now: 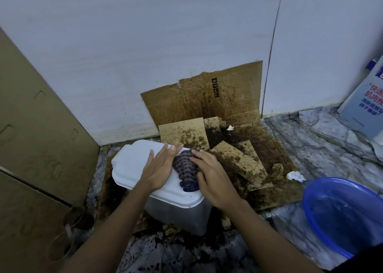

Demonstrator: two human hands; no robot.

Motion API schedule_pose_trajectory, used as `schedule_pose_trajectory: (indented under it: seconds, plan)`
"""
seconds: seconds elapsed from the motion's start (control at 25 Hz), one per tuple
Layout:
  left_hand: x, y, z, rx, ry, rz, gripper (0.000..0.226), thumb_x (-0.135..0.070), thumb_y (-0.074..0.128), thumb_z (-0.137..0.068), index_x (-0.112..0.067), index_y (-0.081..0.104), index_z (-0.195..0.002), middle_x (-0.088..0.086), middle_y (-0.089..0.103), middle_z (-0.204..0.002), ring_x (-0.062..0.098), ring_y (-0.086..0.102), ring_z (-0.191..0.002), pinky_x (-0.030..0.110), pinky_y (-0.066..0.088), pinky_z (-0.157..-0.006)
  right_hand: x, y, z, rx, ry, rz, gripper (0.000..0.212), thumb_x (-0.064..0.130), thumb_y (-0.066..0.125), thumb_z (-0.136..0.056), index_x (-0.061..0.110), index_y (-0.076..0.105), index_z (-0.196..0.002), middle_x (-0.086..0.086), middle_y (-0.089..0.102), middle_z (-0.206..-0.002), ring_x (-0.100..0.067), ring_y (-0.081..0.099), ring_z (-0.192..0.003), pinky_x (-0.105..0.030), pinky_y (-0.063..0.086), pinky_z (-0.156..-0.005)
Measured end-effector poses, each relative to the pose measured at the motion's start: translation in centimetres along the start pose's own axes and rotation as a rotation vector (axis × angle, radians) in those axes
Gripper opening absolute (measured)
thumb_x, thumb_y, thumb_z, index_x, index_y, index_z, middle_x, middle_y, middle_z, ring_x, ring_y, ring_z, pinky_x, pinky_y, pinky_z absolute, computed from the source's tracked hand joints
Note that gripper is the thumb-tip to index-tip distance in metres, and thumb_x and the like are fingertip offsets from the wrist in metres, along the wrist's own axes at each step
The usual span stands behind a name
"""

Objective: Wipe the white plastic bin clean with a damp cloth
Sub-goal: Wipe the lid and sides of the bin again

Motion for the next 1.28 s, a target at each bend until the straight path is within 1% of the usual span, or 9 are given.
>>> schedule_pose_trajectory:
  seconds: [0.12,0.24,0.4,0.52,0.6,0.72,0.92,1.08,1.28]
  plan:
    - [1.0,-0.4,-1.4,0.012,0.033,-0.143,0.064,-0.06,-0.003,-0.101,-0.046,0.027,-0.156,-0.021,0.018,-0.166,0.004,0.001,-0.155,0.047,-0.011,-0.124,0.2,0.0,-0.2,-0.13,0.133,-0.003,0.037,0.036,0.034,-0.108,0.011,0.055,-0.125,-0.001,0.039,-0.151,-0.017,0.032,-0.14,-0.045,0.037,-0.113]
    - [2.0,-1.4,-1.7,-0.034,0.01,-0.25,0.063,-0.059,0.003,-0.099,-0.045,0.025,-0.157,-0.018,0.017,-0.167,0.009,0.003,-0.156,0.053,-0.004,-0.124,1.3,1.3,-0.9,-0.14,0.203,-0.055,0.023,0.032,0.033,-0.106,0.021,0.043,-0.124,0.002,0.018,-0.163,-0.018,0.02,-0.148,-0.046,0.028,-0.118]
    - [3.8,-2.8,-1.6,-0.087,-0.034,-0.247,0.064,-0.059,0.0,-0.1,-0.045,0.026,-0.156,-0.015,0.017,-0.168,0.01,0.004,-0.156,0.054,-0.001,-0.124,2.9,3.6,-2.3,-0.04,0.154,-0.028,0.052,0.03,0.023,-0.104,0.032,0.021,-0.156,0.016,-0.01,-0.168,-0.009,-0.013,-0.154,-0.044,0.001,-0.125]
    - [4.1,-3.5,-1.9,-0.094,-0.045,-0.251,0.062,-0.057,0.001,-0.102,-0.043,0.027,-0.157,-0.013,0.017,-0.168,0.012,0.005,-0.157,0.055,0.0,-0.124,2.8,4.4,-2.6,-0.021,0.205,0.011,0.06,0.048,0.01,-0.105,0.027,0.009,-0.161,0.013,-0.015,-0.168,-0.006,-0.023,-0.152,-0.049,-0.003,-0.126]
    - [4.1,-3.5,-2.0,-0.085,-0.04,-0.27,0.057,-0.052,0.004,-0.106,-0.043,0.026,-0.157,-0.012,0.017,-0.168,0.013,0.005,-0.157,0.055,0.001,-0.124,2.6,4.7,-2.6,-0.005,0.228,0.009,0.066,0.058,0.01,-0.104,0.025,0.006,-0.162,0.012,-0.018,-0.168,-0.005,-0.026,-0.15,-0.046,-0.007,-0.126]
    - [4.2,-3.7,-2.0,-0.093,-0.049,-0.236,0.057,-0.056,0.006,-0.105,-0.044,0.028,-0.156,-0.013,0.018,-0.168,0.013,0.005,-0.157,0.054,0.001,-0.124,2.5,4.9,-2.4,-0.006,0.253,-0.049,0.074,0.065,0.013,-0.101,0.024,0.001,-0.162,0.01,-0.02,-0.167,-0.005,-0.027,-0.15,-0.044,-0.01,-0.125]
    - [4.5,-3.9,-1.8,-0.101,-0.054,-0.23,0.06,-0.063,0.01,-0.101,-0.046,0.029,-0.155,-0.014,0.018,-0.168,0.013,0.006,-0.156,0.054,0.001,-0.124,2.4,5.1,-2.2,-0.021,0.311,-0.117,0.065,0.049,0.022,-0.107,0.024,-0.001,-0.161,0.009,-0.02,-0.167,-0.007,-0.023,-0.152,-0.047,-0.006,-0.126]
    - [4.6,-3.9,-1.7,-0.089,-0.047,-0.252,0.062,-0.067,0.01,-0.099,-0.048,0.027,-0.155,-0.013,0.016,-0.168,0.014,0.005,-0.157,0.056,0.002,-0.125,2.4,5.1,-0.7,-0.054,0.375,-0.242,0.064,0.051,0.019,-0.106,0.03,-0.006,-0.16,0.014,-0.024,-0.165,-0.005,-0.018,-0.153,-0.047,-0.005,-0.126]
    - [4.7,-4.6,-1.7,-0.088,-0.046,-0.266,0.091,-0.091,0.005,-0.078,-0.047,0.027,-0.155,-0.013,0.017,-0.168,0.015,0.008,-0.157,0.056,0.006,-0.124,3.5,6.1,1.1,-0.076,0.421,-0.364,0.068,0.057,0.014,-0.101,0.037,-0.02,-0.156,0.026,-0.04,-0.155,-0.002,-0.017,-0.152,-0.045,-0.002,-0.127]
Point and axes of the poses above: each hand's wrist, its own z-axis away from the middle knuckle, its own y-axis out of the palm, x = y × z, the point moved 10 cm from there along -z, towards the middle knuckle
